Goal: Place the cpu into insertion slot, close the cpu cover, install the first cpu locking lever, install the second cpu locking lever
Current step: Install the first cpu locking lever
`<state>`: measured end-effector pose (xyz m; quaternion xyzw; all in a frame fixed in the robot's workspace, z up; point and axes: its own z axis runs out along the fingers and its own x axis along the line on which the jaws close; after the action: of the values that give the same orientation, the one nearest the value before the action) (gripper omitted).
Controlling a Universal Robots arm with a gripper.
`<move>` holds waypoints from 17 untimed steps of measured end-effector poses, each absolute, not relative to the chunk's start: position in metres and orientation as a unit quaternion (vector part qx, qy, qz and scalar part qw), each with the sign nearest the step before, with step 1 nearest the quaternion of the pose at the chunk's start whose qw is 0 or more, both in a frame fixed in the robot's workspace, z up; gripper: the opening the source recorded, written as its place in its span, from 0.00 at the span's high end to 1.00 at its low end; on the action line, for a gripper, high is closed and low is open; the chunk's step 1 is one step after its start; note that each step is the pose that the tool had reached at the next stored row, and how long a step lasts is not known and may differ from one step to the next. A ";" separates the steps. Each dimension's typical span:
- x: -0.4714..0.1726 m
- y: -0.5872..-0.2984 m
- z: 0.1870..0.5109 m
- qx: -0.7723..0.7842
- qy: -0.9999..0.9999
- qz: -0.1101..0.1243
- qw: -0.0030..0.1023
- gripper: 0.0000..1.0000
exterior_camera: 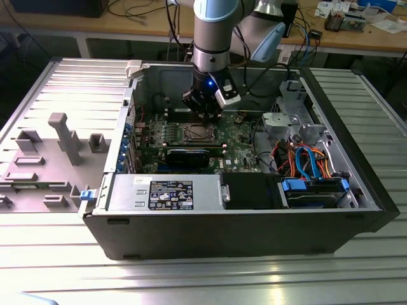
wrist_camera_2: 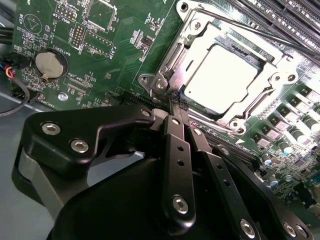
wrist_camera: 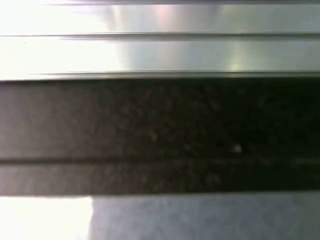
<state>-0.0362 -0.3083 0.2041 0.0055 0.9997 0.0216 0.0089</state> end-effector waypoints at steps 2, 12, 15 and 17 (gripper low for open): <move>-0.036 -0.308 0.203 0.006 1.000 0.021 0.009 0.89; -0.036 -0.308 0.201 0.006 0.999 0.039 0.009 0.89; -0.036 -0.308 0.203 0.006 0.999 0.039 0.009 0.89; -0.036 -0.308 0.205 0.006 0.999 0.037 0.009 0.89</move>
<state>-0.0358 -0.3084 0.2048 0.0056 0.9993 0.0365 0.0087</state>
